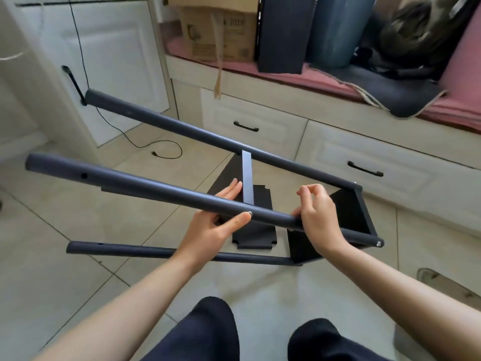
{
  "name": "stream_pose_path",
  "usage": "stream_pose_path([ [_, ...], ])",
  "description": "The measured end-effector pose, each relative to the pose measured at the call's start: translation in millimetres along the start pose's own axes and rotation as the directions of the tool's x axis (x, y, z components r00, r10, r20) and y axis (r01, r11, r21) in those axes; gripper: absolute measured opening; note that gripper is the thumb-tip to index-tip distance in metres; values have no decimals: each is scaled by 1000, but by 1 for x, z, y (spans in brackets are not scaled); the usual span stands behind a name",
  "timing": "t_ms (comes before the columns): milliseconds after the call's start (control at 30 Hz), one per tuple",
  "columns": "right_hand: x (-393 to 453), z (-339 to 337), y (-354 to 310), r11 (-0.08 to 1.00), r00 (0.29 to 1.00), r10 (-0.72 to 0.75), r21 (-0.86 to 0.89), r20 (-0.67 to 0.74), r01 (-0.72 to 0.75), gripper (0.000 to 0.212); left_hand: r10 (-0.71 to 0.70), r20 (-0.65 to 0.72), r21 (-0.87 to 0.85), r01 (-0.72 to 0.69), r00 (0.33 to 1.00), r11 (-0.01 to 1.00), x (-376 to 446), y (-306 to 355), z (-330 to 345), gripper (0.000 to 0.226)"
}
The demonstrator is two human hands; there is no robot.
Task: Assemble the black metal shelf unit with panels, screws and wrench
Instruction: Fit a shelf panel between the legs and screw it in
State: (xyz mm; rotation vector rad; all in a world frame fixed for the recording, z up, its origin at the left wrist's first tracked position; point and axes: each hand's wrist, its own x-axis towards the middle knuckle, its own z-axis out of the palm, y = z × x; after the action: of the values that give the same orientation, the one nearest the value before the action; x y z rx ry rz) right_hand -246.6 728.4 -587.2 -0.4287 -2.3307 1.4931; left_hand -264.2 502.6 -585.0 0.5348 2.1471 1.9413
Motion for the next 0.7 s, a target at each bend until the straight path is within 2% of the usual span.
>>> stream_pose_path([
  [267,3,24,2,997,996,-10,-73,90,17,8,-78,-86,-140,66,993,988,-9,-35,-12,59],
  [500,3,30,12,987,991,2,-157,130,19,13,-156,-119,-230,125,981,965,-18,-59,-8,59],
  [700,-13,29,23,972,979,59,-236,195,-12,13,-306,-110,-242,273,946,931,-35,-80,-8,61],
])
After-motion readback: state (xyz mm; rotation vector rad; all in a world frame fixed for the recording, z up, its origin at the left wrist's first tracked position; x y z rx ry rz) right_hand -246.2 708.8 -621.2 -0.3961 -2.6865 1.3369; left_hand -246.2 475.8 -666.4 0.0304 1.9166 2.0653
